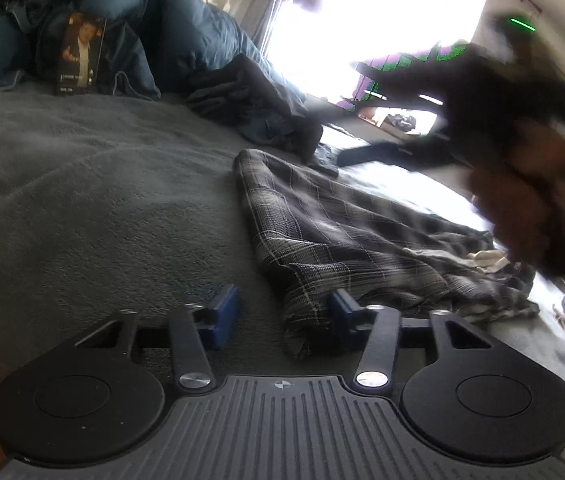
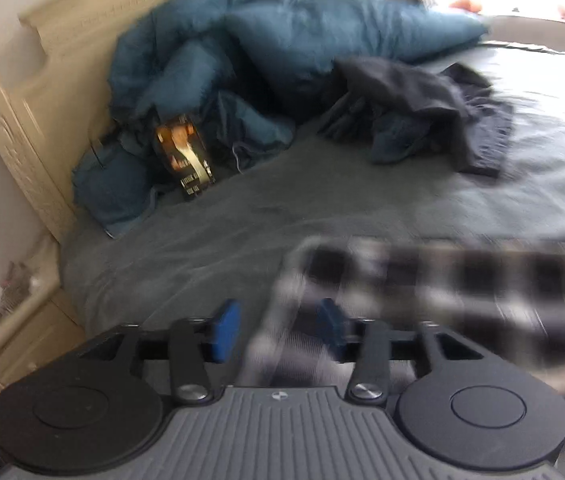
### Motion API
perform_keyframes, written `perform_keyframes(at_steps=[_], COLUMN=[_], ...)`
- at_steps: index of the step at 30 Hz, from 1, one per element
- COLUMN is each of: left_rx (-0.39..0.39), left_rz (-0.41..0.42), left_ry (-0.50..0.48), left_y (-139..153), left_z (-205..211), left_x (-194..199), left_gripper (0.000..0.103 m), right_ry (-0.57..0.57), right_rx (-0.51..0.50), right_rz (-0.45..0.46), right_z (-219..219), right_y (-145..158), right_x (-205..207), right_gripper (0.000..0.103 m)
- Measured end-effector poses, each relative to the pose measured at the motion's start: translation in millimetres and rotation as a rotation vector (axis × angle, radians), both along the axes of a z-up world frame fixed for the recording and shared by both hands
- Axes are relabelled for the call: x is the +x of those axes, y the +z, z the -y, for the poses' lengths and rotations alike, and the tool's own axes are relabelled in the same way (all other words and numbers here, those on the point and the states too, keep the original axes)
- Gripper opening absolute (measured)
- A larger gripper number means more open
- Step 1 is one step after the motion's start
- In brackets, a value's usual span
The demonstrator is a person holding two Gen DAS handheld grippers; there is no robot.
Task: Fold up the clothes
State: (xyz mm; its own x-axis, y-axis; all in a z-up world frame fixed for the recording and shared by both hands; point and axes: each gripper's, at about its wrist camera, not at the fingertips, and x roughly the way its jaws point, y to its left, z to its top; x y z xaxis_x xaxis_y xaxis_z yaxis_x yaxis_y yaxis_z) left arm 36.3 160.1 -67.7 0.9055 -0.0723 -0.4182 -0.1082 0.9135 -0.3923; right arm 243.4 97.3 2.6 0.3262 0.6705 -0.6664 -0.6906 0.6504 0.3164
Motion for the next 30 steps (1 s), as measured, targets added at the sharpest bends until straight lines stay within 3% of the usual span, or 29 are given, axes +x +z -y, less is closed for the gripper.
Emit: perform_keyframes(at_steps=[4, 6, 8, 9, 10, 15, 18, 19, 20, 23, 25, 30], left_rx=[-0.031, 0.003, 0.036, 0.049, 0.043, 0.007, -0.033, -0.052, -0.071, -0.113, -0.144, -0.252], left_rz=[0.005, 0.005, 0.003, 0.002, 0.002, -0.001, -0.006, -0.008, -0.009, -0.012, -0.019, -0.040], left_ry=[-0.034, -0.039, -0.044, -0.047, -0.053, -0.074, -0.087, -0.093, -0.099, -0.120, -0.135, -0.185], left_y=[0.9, 0.5, -1.5, -2.5, -3.4, -6.1, -5.4, -5.6, -5.9, -7.6, -8.2, -9.6], left_z=[-0.4, 6.2, 10.7, 12.5, 11.9, 4.5, -2.8, -5.7, -8.5, -17.2, -23.3, -35.8], left_x=[3.7, 1.6, 1.4, 1.2, 0.8, 2.1, 4.4, 4.3, 4.3, 5.5, 8.2, 12.8], left_gripper=[0.020, 0.017, 0.015, 0.014, 0.014, 0.013, 0.014, 0.015, 0.015, 0.017, 0.018, 0.032], right_ry=[0.027, 0.028, 0.044, 0.045, 0.046, -0.007, -0.037, -0.033, -0.021, 0.031, 0.081, 0.222], right_rx=[-0.197, -0.306, -0.392, -0.414, -0.415, -0.322, -0.234, -0.192, -0.146, -0.016, 0.042, 0.070], right_rz=[-0.033, -0.007, 0.028, 0.066, 0.100, 0.105, 0.018, 0.003, 0.006, 0.065, 0.120, 0.217], right_z=[-65.8, -88.6, -101.6, -102.8, -100.6, -87.5, -71.7, -62.6, -49.3, 0.6, 38.7, 100.9], right_y=[-16.4, -30.4, -45.1, -48.9, -48.4, -48.5, -54.7, -49.8, -39.8, -1.9, 23.3, 40.9], right_x=[34.3, 40.5, 41.5, 39.3, 36.4, 42.4, 51.0, 51.5, 45.2, 11.8, -18.2, -95.2], right_gripper=[0.064, 0.063, 0.042, 0.021, 0.013, 0.011, 0.016, 0.020, 0.030, 0.052, 0.057, 0.079])
